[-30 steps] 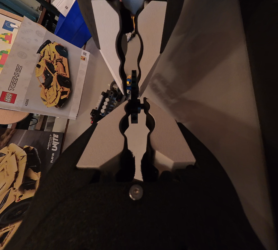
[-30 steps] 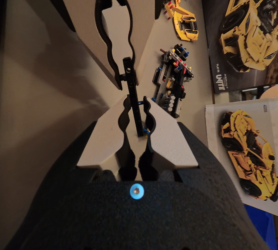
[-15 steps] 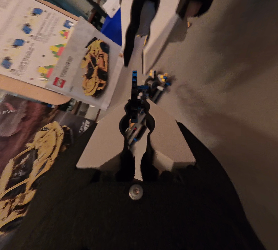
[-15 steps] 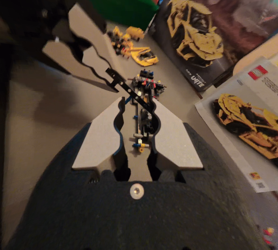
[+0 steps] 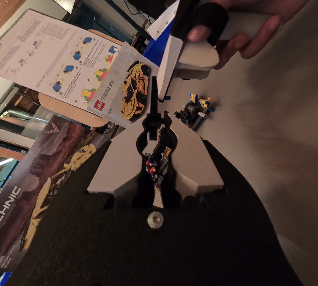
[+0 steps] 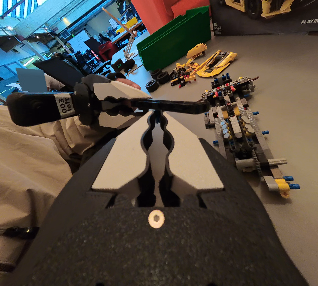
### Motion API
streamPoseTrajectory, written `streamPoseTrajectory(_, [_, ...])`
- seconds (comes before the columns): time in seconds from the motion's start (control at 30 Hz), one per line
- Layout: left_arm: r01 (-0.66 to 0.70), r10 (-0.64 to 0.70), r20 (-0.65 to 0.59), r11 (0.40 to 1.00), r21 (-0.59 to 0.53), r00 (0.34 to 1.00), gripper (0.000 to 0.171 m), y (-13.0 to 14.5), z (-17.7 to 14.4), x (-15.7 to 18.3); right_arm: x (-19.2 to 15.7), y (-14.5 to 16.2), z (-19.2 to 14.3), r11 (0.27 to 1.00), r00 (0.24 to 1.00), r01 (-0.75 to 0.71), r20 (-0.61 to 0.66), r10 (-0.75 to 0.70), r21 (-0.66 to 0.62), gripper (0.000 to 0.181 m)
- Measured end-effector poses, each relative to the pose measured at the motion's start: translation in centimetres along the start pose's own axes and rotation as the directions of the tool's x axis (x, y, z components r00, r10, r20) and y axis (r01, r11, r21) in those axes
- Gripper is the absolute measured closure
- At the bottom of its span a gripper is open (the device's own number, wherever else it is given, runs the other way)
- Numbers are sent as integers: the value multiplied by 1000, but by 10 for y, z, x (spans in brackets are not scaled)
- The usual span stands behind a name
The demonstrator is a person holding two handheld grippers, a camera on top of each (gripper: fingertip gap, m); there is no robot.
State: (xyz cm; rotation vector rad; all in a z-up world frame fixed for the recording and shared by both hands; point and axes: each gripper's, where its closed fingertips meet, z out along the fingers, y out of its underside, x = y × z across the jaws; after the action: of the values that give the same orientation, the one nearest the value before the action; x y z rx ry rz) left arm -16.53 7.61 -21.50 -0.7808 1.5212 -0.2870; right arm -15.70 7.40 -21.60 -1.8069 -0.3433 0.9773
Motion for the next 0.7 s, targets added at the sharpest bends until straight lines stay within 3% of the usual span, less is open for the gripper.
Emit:
streamPoseTrajectory(0.13, [-58,66,112,996,-71,991,155,-2,2,-8,-1,-1,-2,999,999,-46,12,47,-15,177])
streamPoseTrajectory(0.23, [35,-27,103,997,-74,994,154,0,4,-9,0,-1,-3,999,999,-43,-13,43,-26,177])
streamPoseTrajectory(0.27, [64,-48,183,994,-86,982,155,2,2,-22,1,2,-3,998,999,-27,-34,25,-52,178])
streamPoseTrajectory(0.3, [81,-50,314,993,-88,948,157,4,-4,-49,3,33,2,972,999,16,-47,-28,-236,178])
streamPoseTrajectory(0.33, [148,-118,368,988,-53,922,157,5,-11,-73,1,63,11,937,997,50,-35,-66,-347,178])
streamPoseTrajectory(0.37, [287,-270,353,958,3,896,157,7,-14,-87,-8,81,18,912,998,50,0,-55,-407,178])
streamPoseTrajectory(0.43, [410,-407,281,911,49,869,156,10,-14,-86,-11,34,16,968,990,126,-37,-137,-219,178])
streamPoseTrajectory(0.5, [465,-472,200,881,87,859,155,12,-15,-74,-2,-5,-5,995,998,50,-39,-54,-91,178])
streamPoseTrajectory(0.57, [532,-548,134,836,138,826,156,11,-18,-71,16,12,-21,982,996,31,-75,-46,-187,178])
streamPoseTrajectory(0.63, [609,-628,69,772,182,775,155,8,-16,-72,60,18,-54,948,942,106,-274,-192,-301,178])
streamPoseTrajectory(0.7, [688,-702,-15,694,213,712,155,1,-14,-69,90,19,-103,893,875,89,-394,-282,-441,178])
